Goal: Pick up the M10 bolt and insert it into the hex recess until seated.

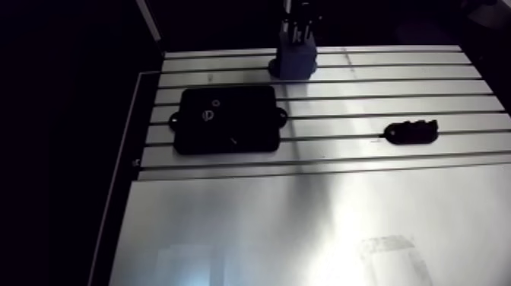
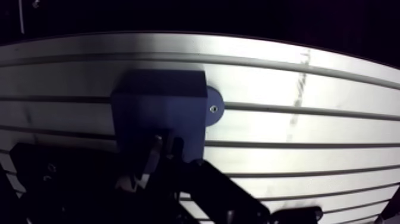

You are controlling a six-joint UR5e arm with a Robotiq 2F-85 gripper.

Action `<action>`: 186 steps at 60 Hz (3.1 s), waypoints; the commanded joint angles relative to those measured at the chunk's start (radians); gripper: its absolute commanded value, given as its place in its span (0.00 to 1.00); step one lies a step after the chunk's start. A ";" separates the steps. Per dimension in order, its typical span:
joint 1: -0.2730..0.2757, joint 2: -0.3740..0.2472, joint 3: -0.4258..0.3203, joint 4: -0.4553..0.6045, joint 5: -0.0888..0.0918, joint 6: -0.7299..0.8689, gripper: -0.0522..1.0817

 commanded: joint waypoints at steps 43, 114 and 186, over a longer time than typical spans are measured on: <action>0.000 0.000 -0.008 0.010 -0.001 -0.120 0.69; 0.001 0.001 -0.008 0.028 0.001 -0.227 0.67; 0.000 0.000 -0.022 0.028 -0.001 -0.366 0.67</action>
